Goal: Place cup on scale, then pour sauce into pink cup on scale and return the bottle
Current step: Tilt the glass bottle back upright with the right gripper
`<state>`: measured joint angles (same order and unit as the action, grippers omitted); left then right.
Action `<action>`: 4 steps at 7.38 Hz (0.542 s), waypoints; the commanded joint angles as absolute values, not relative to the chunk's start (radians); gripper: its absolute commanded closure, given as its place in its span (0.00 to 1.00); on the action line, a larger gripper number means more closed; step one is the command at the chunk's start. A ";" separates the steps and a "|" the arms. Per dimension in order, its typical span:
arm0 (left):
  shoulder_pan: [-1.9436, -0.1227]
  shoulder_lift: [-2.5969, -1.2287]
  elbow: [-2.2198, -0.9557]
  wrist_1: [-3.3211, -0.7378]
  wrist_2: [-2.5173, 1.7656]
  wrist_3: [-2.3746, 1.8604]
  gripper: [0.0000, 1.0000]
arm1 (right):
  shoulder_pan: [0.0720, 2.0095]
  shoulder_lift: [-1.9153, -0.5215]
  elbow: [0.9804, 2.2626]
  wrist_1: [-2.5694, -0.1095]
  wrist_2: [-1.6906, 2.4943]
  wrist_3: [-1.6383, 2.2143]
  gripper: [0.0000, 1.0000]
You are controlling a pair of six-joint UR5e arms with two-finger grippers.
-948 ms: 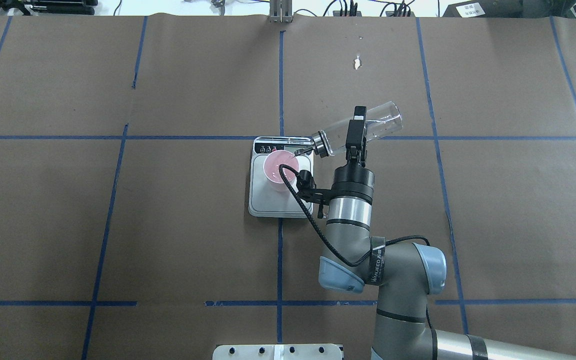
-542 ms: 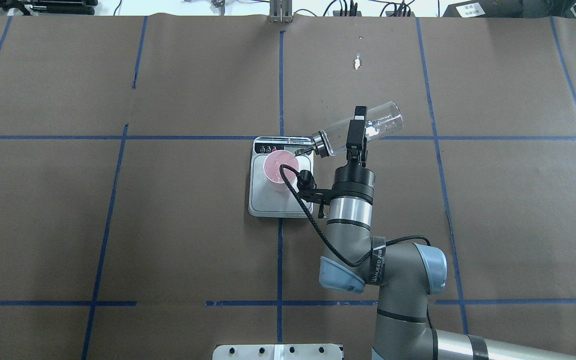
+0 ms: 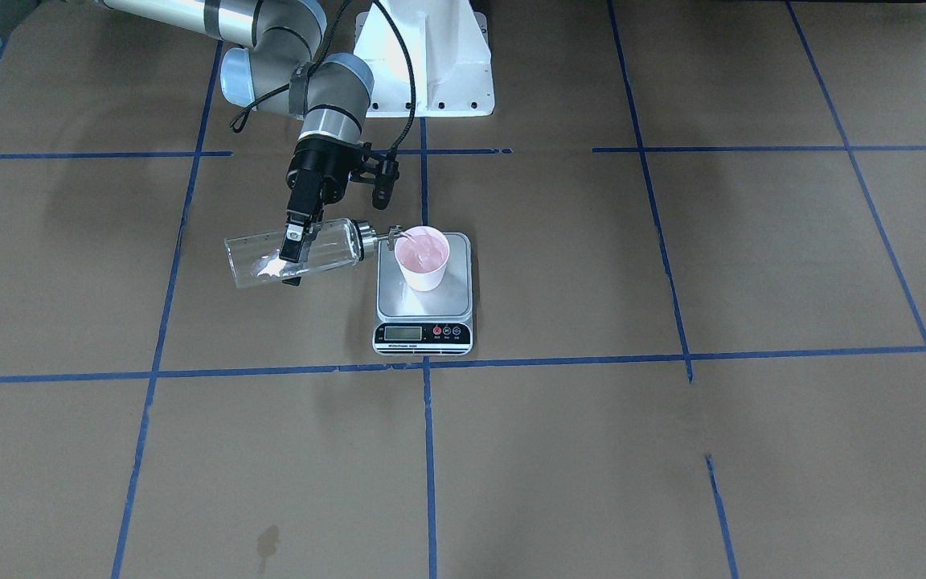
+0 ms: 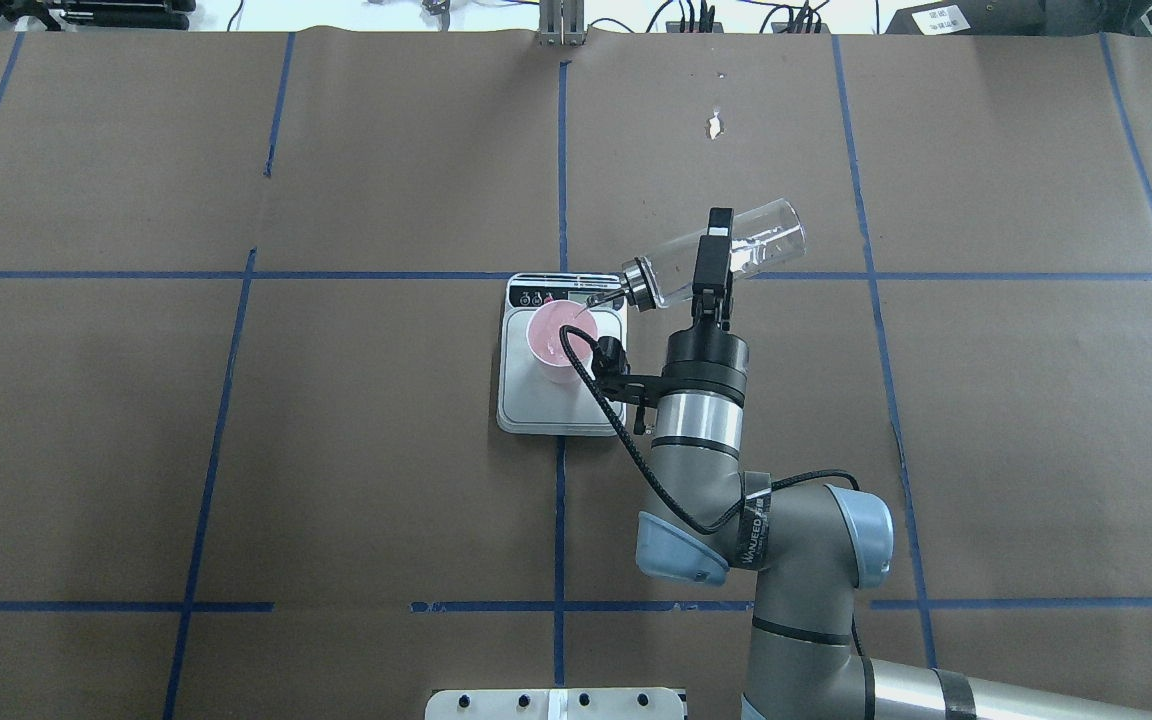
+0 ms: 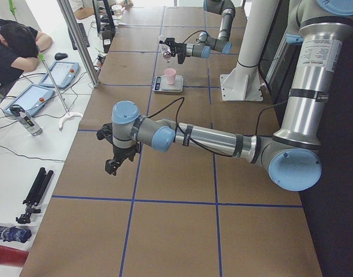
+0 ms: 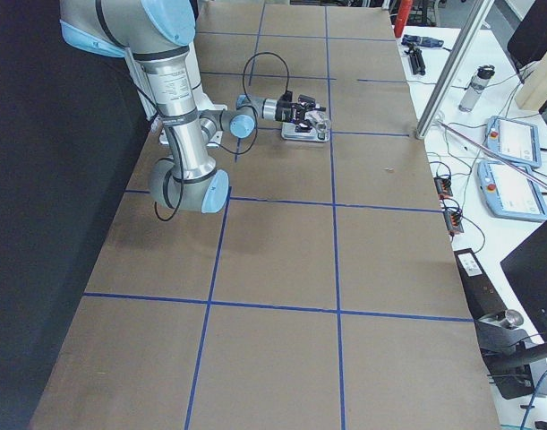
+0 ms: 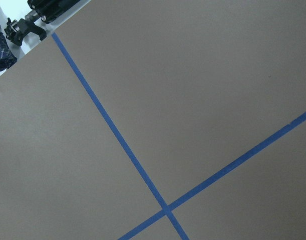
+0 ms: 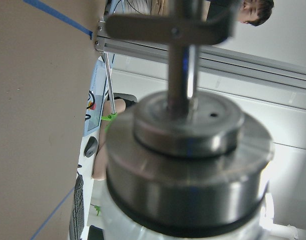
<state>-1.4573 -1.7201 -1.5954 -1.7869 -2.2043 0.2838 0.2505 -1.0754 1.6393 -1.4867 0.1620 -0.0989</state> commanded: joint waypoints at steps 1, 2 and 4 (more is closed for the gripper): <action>-1.459 -1.720 -1.595 -1.787 -2.204 0.284 0.00 | 0.250 -1.072 1.643 -1.486 0.164 -0.094 1.00; -1.457 -1.720 -1.595 -1.787 -2.204 0.284 0.00 | 0.250 -1.072 1.641 -1.467 0.164 -0.089 1.00; -1.457 -1.721 -1.595 -1.787 -2.204 0.284 0.00 | 0.249 -1.077 1.638 -1.420 0.167 -0.089 1.00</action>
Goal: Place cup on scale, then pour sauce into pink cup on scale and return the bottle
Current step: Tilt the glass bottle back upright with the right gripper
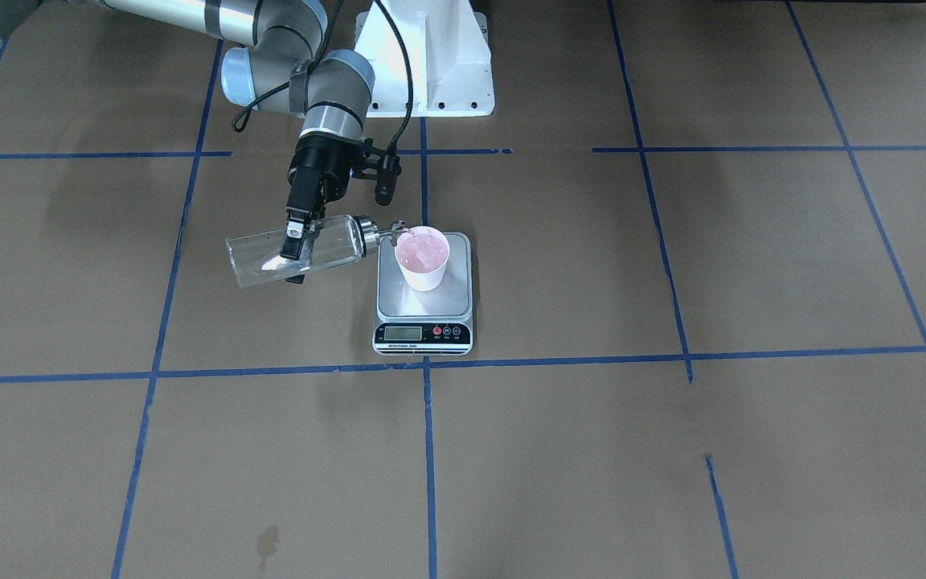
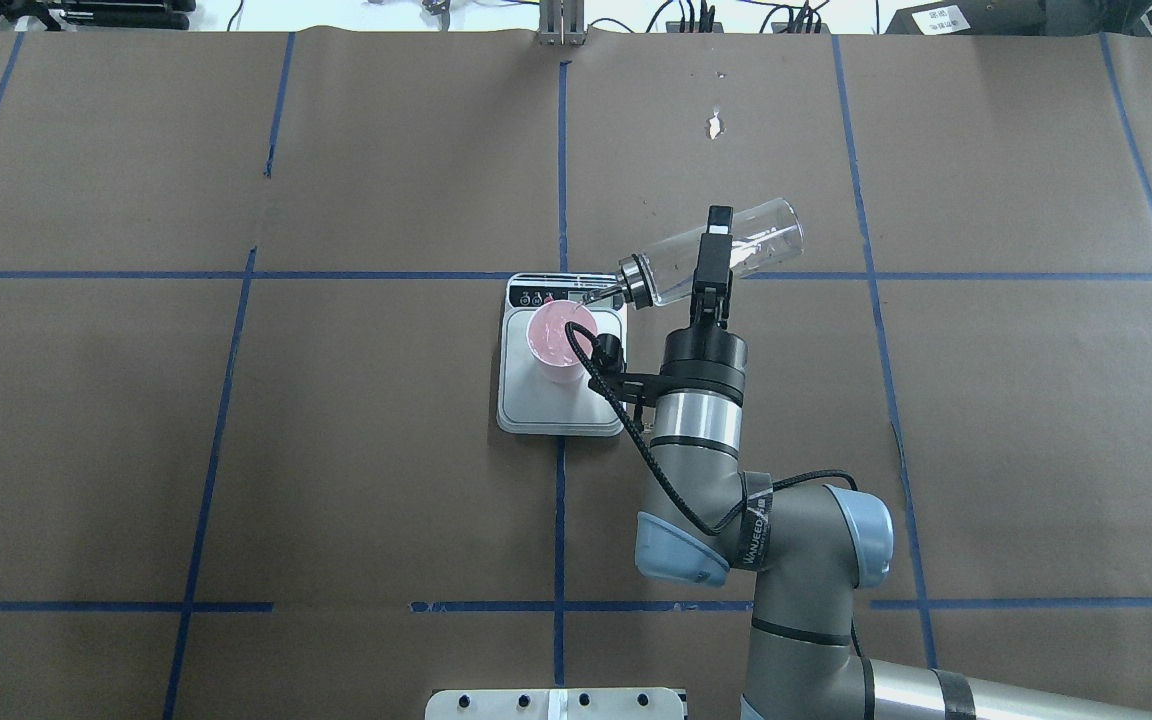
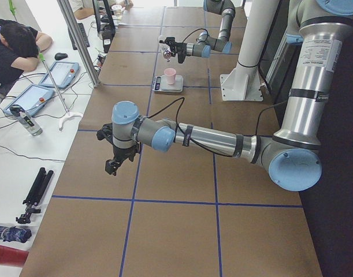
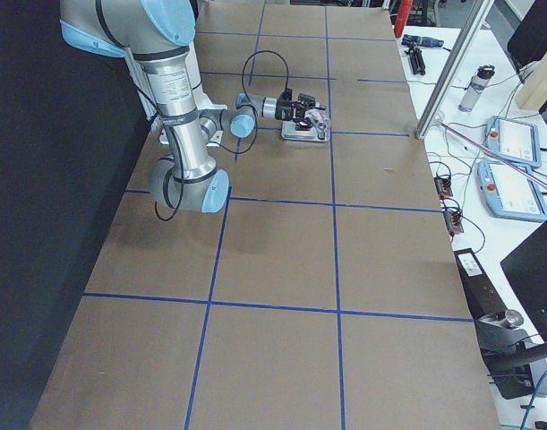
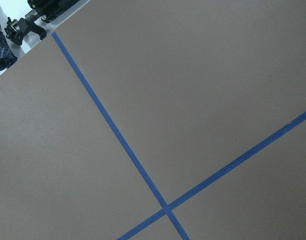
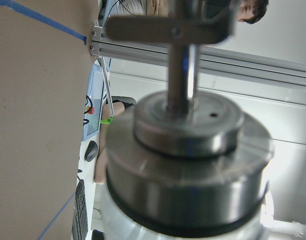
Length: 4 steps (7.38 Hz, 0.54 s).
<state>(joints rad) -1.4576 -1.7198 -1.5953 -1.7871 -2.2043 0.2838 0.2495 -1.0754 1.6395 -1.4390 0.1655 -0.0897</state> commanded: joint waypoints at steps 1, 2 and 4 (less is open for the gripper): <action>-1.459 -1.721 -1.597 -1.787 -2.204 0.284 0.00 | 0.249 -1.077 1.638 -1.407 0.169 -0.089 1.00; -1.457 -1.721 -1.598 -1.787 -2.204 0.284 0.00 | 0.249 -1.077 1.638 -1.393 0.172 -0.087 1.00; -1.459 -1.723 -1.601 -1.787 -2.204 0.284 0.00 | 0.247 -1.075 1.637 -1.313 0.202 -0.086 1.00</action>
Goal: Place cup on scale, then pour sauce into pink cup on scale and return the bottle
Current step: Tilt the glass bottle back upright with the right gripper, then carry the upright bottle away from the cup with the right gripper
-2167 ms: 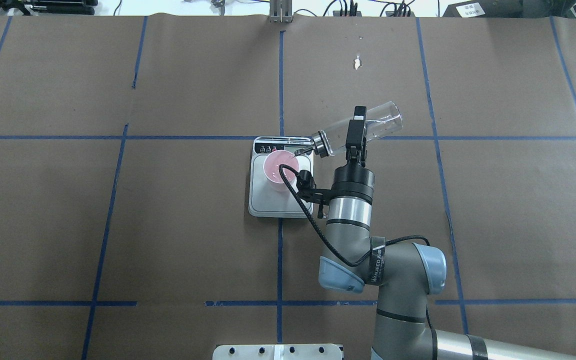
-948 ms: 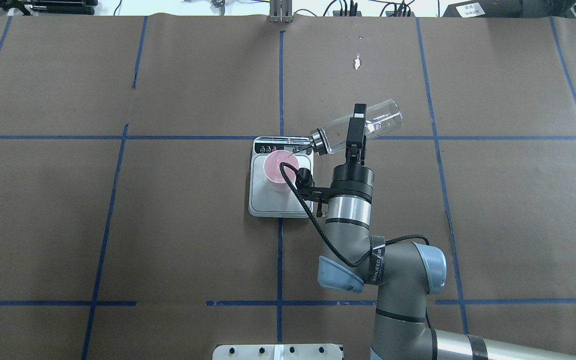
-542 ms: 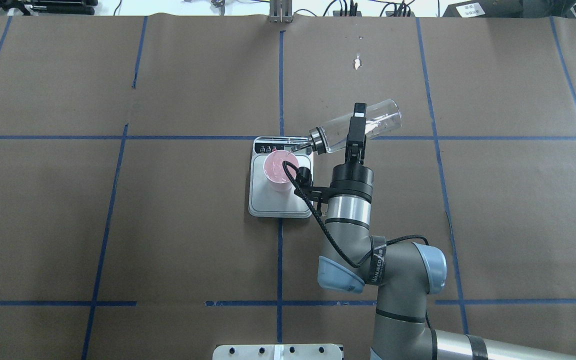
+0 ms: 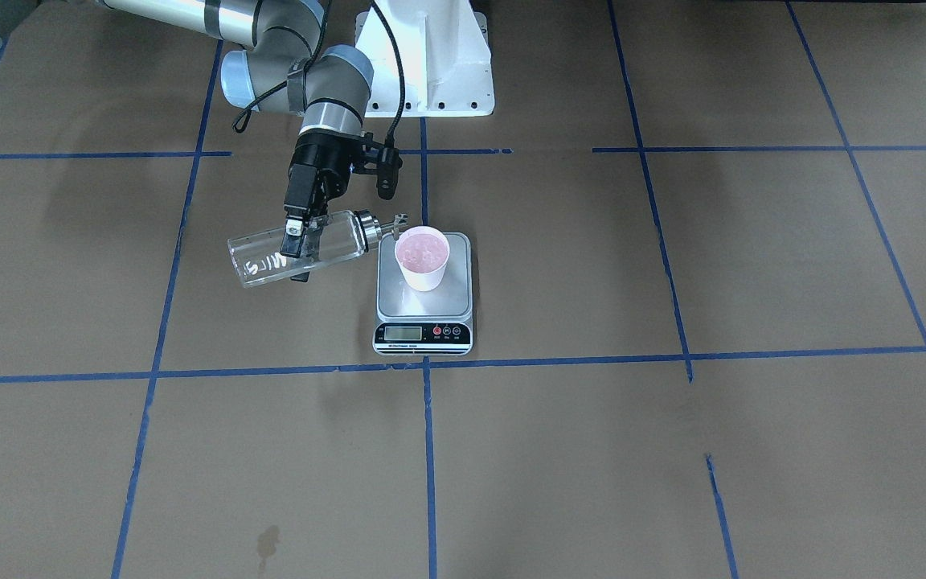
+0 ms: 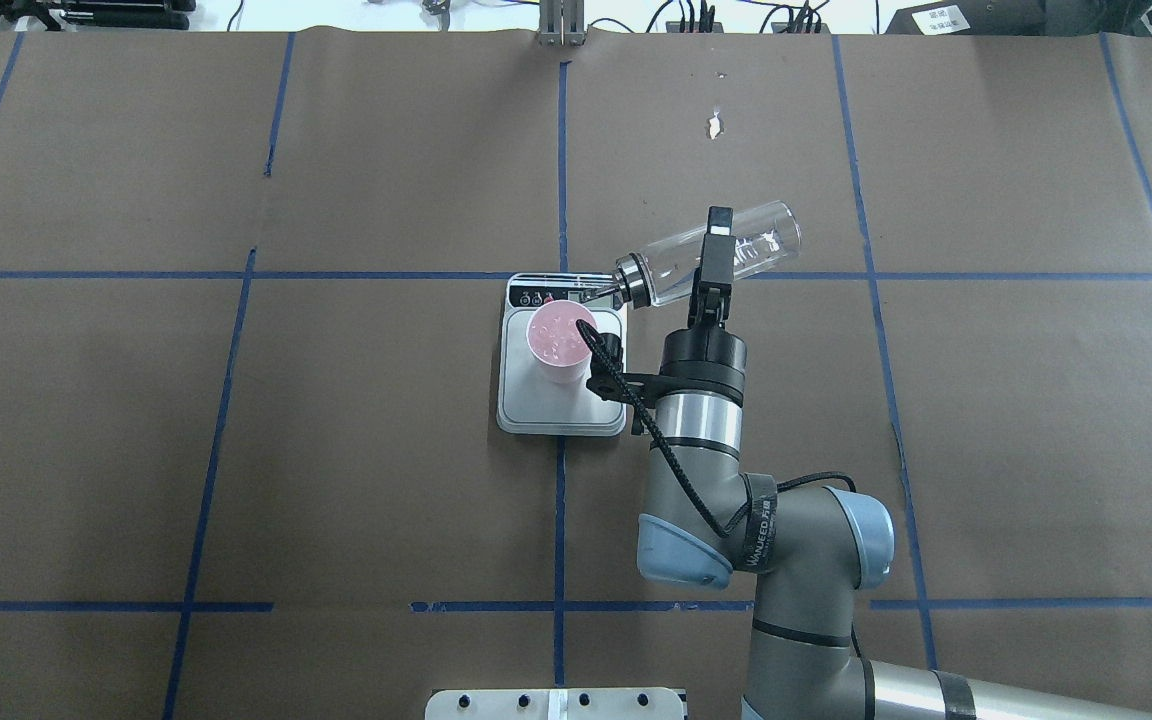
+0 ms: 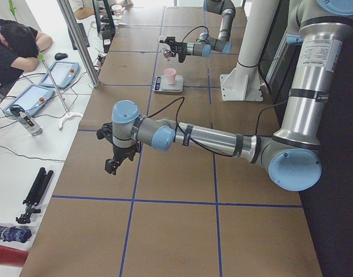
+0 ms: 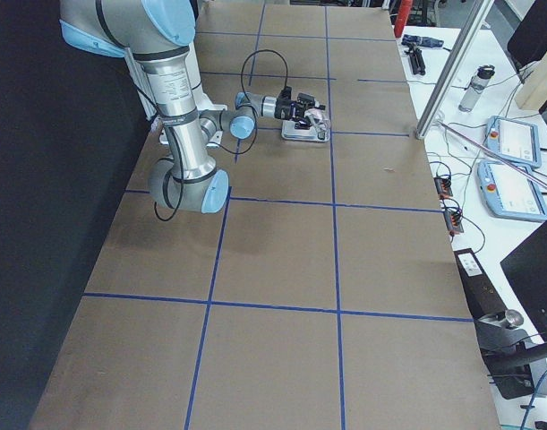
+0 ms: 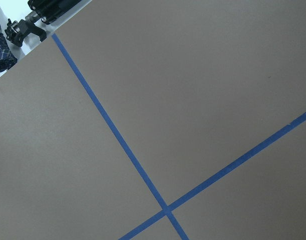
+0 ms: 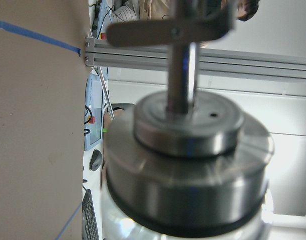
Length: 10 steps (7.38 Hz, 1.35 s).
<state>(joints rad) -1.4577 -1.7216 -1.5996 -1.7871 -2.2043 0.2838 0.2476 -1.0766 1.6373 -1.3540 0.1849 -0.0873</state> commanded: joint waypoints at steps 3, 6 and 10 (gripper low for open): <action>-1.459 -1.723 -1.601 -1.793 -2.204 0.284 0.00 | 0.248 -1.071 1.661 -1.266 0.312 0.175 1.00; -1.460 -1.726 -1.606 -1.798 -2.204 0.282 0.00 | 0.265 -1.121 1.839 -1.266 0.506 0.410 1.00; -1.494 -1.743 -1.626 -1.796 -2.200 0.281 0.00 | 0.342 -1.219 1.953 -1.262 0.708 0.742 1.00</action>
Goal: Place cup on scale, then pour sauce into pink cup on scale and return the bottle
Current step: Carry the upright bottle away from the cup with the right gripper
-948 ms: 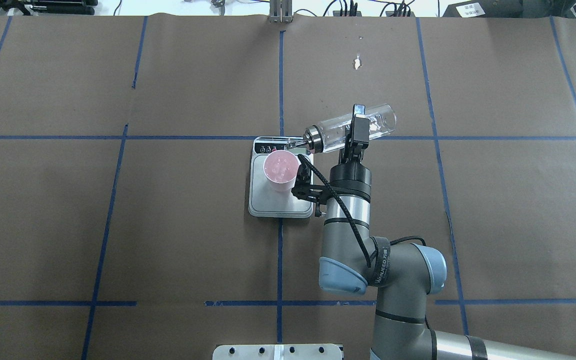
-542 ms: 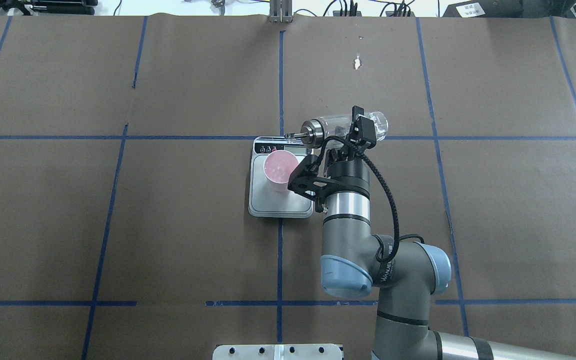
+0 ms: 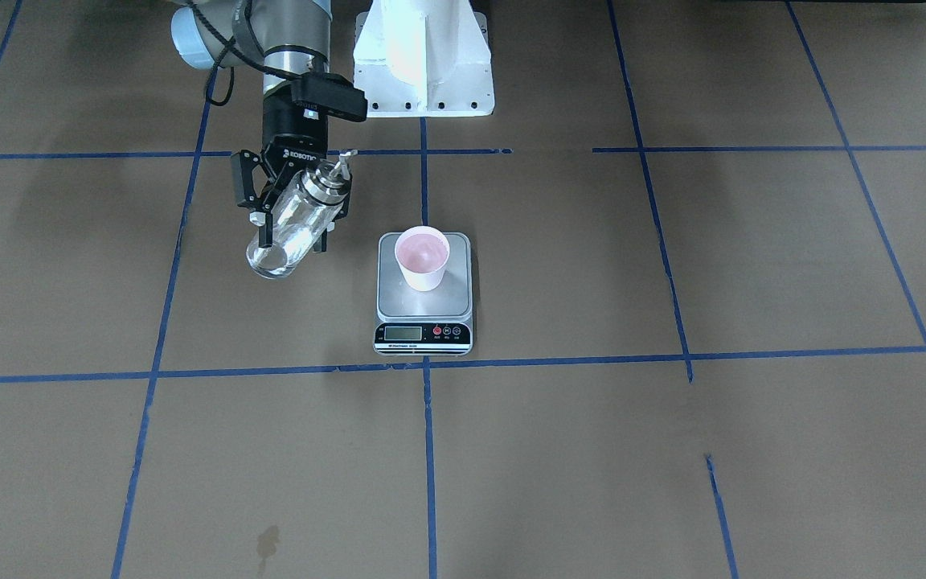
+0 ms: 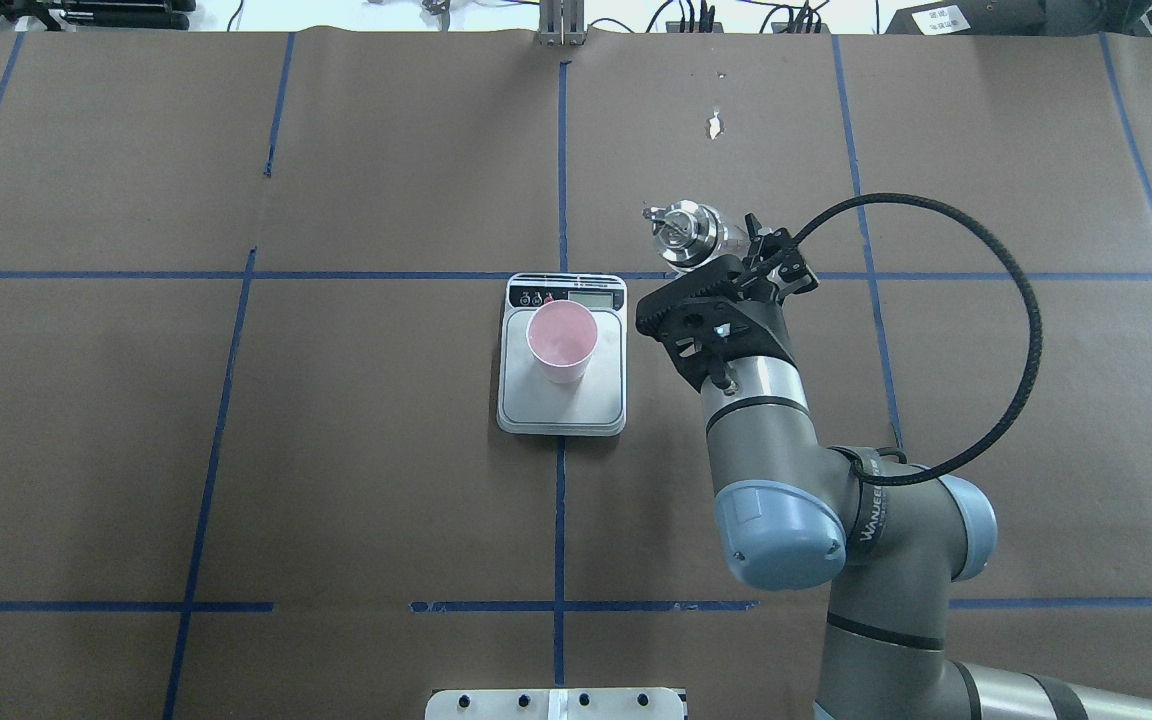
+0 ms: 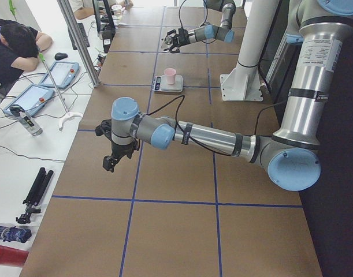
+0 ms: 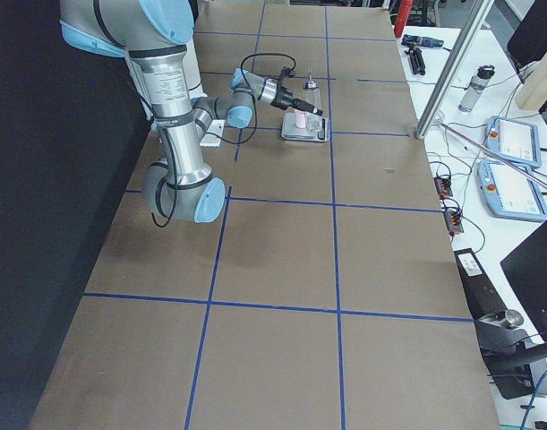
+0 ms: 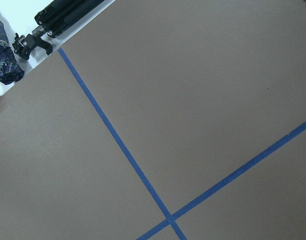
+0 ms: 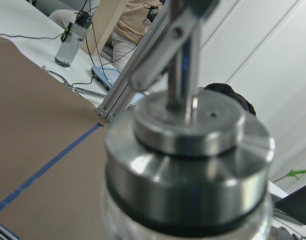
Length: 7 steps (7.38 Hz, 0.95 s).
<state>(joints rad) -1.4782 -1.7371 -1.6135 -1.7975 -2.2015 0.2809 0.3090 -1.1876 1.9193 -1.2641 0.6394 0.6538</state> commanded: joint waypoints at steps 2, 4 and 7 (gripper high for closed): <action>-1.499 -1.743 -1.635 -1.795 -2.200 0.281 0.00 | 0.388 -1.308 1.951 -1.072 0.782 0.899 1.00; -1.513 -1.743 -1.670 -1.792 -2.198 0.279 0.00 | 0.458 -1.446 1.918 -0.843 0.883 0.916 1.00; -1.513 -1.746 -1.677 -1.792 -2.200 0.278 0.00 | 0.468 -1.471 1.856 -0.802 0.896 1.018 1.00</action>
